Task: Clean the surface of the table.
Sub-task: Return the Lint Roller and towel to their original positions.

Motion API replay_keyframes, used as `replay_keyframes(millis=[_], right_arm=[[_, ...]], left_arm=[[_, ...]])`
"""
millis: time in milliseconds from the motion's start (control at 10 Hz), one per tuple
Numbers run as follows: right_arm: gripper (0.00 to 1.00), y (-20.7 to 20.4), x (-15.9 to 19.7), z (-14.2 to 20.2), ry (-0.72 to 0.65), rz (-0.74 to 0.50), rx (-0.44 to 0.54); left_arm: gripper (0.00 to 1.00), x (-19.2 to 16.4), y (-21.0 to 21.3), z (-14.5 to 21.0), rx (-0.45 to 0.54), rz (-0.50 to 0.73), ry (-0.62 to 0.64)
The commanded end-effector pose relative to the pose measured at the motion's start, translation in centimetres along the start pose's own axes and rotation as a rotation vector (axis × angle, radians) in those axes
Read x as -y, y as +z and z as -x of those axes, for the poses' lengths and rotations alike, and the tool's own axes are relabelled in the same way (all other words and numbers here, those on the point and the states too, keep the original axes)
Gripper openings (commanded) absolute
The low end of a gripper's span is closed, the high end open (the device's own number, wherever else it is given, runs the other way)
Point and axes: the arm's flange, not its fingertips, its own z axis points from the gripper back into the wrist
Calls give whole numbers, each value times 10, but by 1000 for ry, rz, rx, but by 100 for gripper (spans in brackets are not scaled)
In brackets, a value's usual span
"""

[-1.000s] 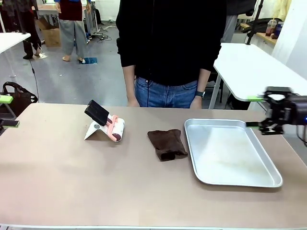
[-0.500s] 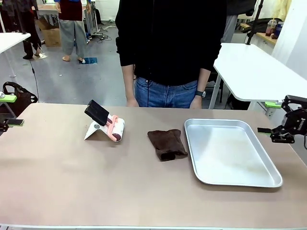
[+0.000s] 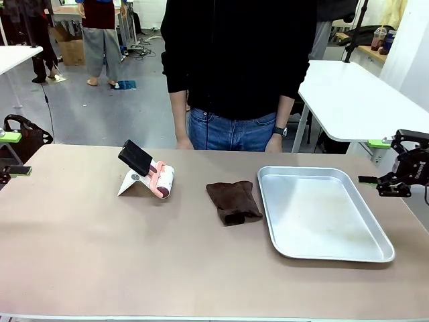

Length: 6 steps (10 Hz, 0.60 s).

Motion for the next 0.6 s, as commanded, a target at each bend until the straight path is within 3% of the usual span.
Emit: replay_keyframes(millis=[0, 500], right_arm=[[100, 0, -5, -1, -22, 1, 17], [100, 0, -5, -1, -22, 1, 17]], left_arm=[[100, 3, -2, 5, 0, -10, 0], [100, 3, -2, 5, 0, -10, 0]])
